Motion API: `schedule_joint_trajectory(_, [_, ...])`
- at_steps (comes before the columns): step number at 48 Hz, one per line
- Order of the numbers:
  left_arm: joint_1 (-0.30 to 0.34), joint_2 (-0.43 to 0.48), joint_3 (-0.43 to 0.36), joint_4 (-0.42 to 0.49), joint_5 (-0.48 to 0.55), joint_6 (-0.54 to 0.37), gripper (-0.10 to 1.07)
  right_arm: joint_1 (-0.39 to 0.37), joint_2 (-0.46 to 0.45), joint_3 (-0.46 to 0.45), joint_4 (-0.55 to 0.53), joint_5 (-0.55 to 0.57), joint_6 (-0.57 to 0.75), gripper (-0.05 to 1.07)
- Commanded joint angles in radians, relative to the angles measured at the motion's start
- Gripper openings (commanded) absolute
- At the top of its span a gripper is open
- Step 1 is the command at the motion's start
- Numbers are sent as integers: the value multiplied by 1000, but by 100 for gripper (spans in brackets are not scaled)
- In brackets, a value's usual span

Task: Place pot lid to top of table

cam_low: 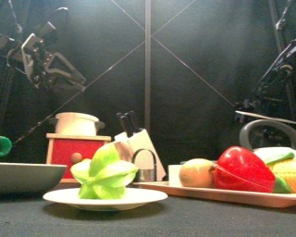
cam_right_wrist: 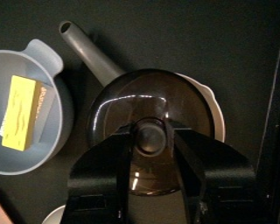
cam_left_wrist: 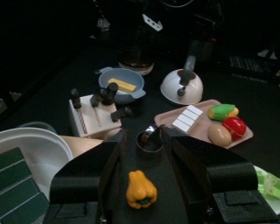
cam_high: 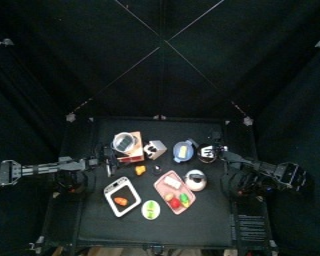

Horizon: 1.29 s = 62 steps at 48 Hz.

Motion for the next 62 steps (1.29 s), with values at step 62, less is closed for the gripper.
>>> schedule_joint_trajectory(62, [-2,0,-5,-11,-9,0,78,-46,614,-684,-176,-249,-11,57])
